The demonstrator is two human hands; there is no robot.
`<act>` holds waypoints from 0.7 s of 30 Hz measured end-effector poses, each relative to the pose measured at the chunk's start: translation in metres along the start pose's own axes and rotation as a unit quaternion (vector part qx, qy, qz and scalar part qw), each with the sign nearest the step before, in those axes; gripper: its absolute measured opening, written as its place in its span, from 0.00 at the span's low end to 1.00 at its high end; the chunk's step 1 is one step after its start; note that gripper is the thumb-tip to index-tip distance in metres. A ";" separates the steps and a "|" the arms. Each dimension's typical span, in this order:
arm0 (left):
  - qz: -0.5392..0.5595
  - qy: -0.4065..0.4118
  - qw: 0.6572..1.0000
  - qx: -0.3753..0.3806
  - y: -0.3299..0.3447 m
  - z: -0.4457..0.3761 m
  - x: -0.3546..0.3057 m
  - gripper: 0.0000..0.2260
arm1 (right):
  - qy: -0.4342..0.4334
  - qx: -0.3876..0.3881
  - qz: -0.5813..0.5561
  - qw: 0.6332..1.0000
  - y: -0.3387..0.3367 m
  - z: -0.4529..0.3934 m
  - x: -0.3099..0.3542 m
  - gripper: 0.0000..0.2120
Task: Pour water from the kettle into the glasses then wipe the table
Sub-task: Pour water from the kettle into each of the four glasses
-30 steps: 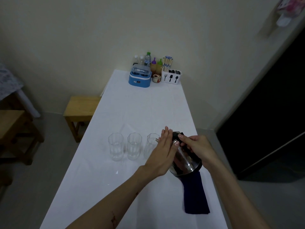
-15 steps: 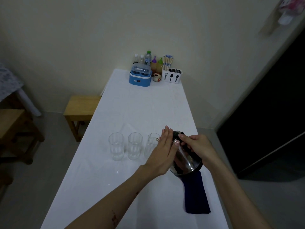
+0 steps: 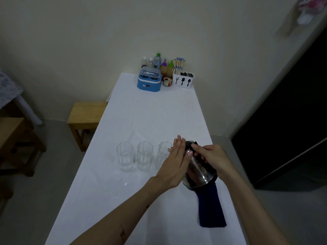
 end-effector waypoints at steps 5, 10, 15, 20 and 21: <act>-0.008 0.001 1.000 0.005 0.000 0.000 0.000 0.26 | 0.002 -0.003 -0.002 1.000 0.001 0.003 0.001 0.17; -0.014 0.005 1.000 -0.004 -0.003 0.001 -0.001 0.26 | 0.008 -0.005 -0.005 1.000 0.002 0.006 0.000 0.17; -0.012 0.007 1.000 0.011 0.000 0.002 0.000 0.26 | 0.009 -0.011 -0.010 1.000 0.003 0.007 -0.001 0.17; -0.013 0.004 1.000 0.015 -0.001 0.002 0.000 0.26 | 0.013 -0.015 -0.017 1.000 0.004 0.009 -0.003 0.17; -0.014 0.005 1.000 0.016 -0.001 0.003 0.000 0.26 | 0.013 -0.016 -0.019 1.000 0.004 0.009 -0.003 0.17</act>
Point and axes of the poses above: each hand's wrist, its own z-axis away from the middle knuckle, its own y-axis out of the palm, x = y × z, the point moved 10 cm from there along -z, towards the middle knuckle, and after that the axes turned 10 degrees about x, right-handed, at the moved point
